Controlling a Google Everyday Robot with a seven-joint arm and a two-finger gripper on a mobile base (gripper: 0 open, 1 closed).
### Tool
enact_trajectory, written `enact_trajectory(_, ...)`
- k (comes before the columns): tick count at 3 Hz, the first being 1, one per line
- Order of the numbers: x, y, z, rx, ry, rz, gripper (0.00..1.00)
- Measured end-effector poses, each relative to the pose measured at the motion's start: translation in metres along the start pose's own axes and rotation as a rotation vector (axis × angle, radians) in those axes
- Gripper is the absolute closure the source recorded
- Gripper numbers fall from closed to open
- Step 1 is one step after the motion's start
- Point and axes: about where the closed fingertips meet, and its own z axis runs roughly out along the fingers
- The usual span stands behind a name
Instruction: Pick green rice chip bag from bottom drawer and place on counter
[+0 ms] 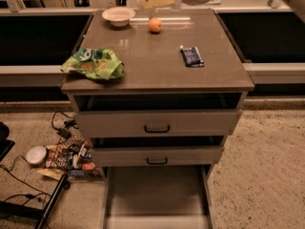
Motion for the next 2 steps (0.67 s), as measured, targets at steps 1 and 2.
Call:
enact_trajectory(1,0.013,-0.036,-0.04,0.136,0.052,-0.083,0.0)
enact_trajectory(2,0.028,-0.063,-0.063,0.224,0.106,-0.168,0.0)
